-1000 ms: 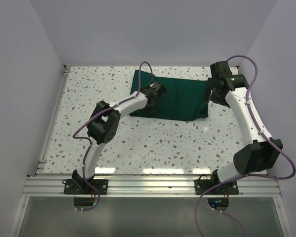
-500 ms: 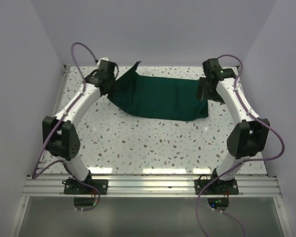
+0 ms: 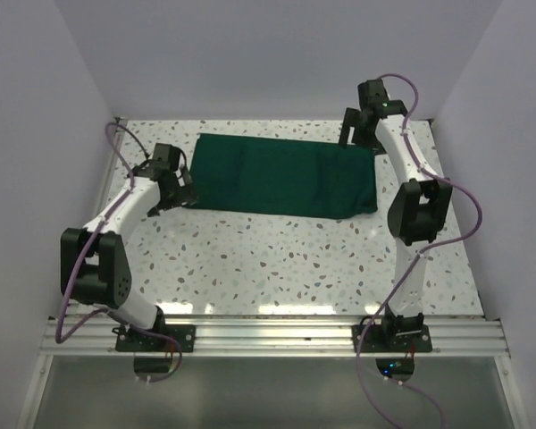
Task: Open and lay out the surgical kit
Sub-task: Open the surgical kit at the center of the board.
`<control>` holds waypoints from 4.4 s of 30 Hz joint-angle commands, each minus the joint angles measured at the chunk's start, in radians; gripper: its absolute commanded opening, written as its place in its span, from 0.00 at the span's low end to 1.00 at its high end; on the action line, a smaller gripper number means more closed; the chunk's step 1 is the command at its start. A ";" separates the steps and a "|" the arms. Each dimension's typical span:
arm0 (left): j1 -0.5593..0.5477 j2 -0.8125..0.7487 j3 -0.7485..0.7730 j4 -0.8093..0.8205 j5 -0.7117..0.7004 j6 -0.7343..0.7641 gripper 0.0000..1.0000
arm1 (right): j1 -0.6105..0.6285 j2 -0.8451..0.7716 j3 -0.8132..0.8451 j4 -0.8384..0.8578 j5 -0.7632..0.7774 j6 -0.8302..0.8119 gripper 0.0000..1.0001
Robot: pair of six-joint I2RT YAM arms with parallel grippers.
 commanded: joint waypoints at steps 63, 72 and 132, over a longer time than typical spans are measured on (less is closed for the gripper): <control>-0.078 -0.330 -0.081 -0.134 0.039 0.007 0.96 | -0.186 0.463 0.386 0.294 -0.290 0.033 0.00; -0.078 -0.362 -0.035 -0.143 0.016 0.010 0.98 | -0.111 0.254 0.249 0.315 -0.558 -0.027 0.00; -0.157 0.030 0.288 0.006 0.083 0.091 0.99 | 0.174 -0.522 -0.622 0.015 -0.080 0.085 0.99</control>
